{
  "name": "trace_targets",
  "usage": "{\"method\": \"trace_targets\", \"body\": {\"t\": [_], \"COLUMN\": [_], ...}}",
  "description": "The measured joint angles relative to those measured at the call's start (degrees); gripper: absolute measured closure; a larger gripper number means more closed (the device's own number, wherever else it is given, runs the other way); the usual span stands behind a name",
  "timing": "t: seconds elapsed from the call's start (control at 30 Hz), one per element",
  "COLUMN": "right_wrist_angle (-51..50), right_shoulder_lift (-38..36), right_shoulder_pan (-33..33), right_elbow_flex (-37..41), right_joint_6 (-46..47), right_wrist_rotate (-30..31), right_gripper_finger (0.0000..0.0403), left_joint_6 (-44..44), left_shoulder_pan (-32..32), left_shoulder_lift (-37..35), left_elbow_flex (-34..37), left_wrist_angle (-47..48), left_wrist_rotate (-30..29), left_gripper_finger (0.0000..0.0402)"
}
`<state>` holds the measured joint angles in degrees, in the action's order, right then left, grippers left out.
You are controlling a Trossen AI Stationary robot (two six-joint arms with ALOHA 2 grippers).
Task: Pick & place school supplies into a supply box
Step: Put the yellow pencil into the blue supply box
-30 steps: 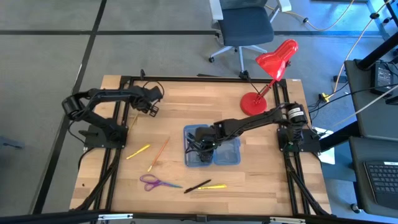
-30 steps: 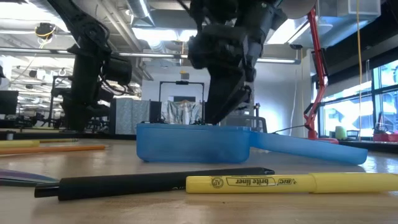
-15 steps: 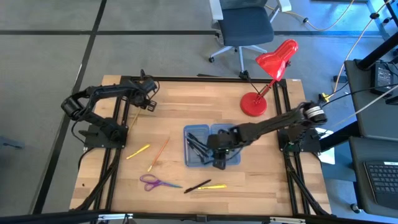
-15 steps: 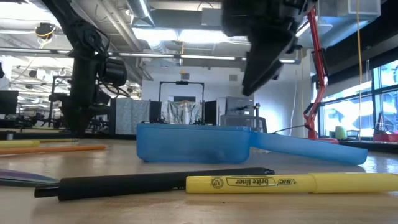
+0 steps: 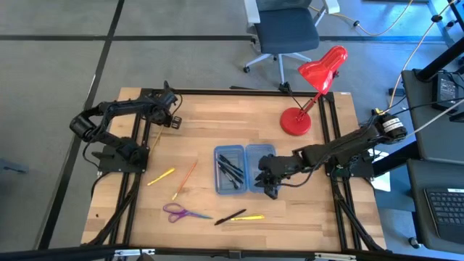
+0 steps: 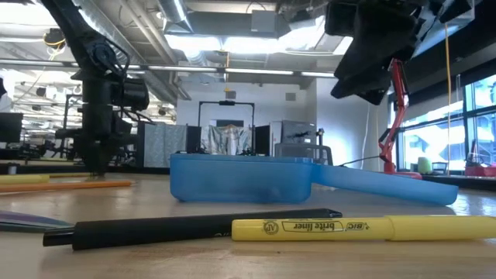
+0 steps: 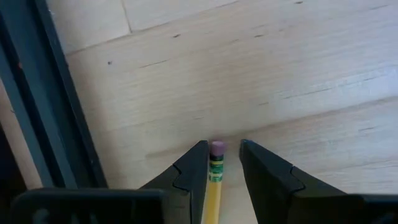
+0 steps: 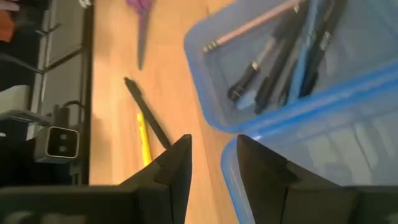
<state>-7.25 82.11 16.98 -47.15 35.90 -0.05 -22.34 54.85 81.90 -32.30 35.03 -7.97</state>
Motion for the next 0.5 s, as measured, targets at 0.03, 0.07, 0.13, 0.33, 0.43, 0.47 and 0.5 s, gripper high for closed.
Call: {"method": "trace_targets", "body": {"t": [0.03,0.07,0.13,0.33,0.43,0.47,0.5], "right_wrist_angle": [0.02,-0.12,-0.18,-0.87,-0.82,-0.89,-0.89], "right_shoulder_lift": [-0.40,-0.73,-0.75,-0.73,-0.73,-0.73,-0.73], "right_shoulder_pan": [0.12,0.12,0.17,0.17,0.21,0.21,0.21], "right_elbow_flex": [0.30,0.61,0.63,0.63,0.63,0.63,0.63], "right_joint_6": [-0.72,-1.73,-3.05,-3.35,-3.38,-3.43,-3.47], "right_wrist_rotate": [0.02,0.05,0.50,1.92,1.94,1.94,1.94], "right_gripper_finger": [0.0271,0.0271,0.0271,0.0271,0.0271,0.0271,0.0271], "left_joint_6": [0.01,0.00,0.37,4.87,5.03,5.25,5.68], "left_shoulder_pan": [-0.08,-0.25,-0.77,-1.67,-1.95,-1.95,-1.95], "left_shoulder_lift": [-0.35,-0.65,-1.32,-1.45,-1.45,-1.45,-1.47], "left_elbow_flex": [0.06,0.08,0.07,-0.14,-0.19,-0.19,-0.19], "left_wrist_angle": [0.12,0.26,0.53,2.44,2.63,2.59,2.55], "left_wrist_rotate": [0.01,0.07,0.12,0.39,-0.42,-0.38,-0.22], "left_gripper_finger": [0.0309,0.0315,0.0330,0.0382,0.0394,0.0394,0.0394]}}
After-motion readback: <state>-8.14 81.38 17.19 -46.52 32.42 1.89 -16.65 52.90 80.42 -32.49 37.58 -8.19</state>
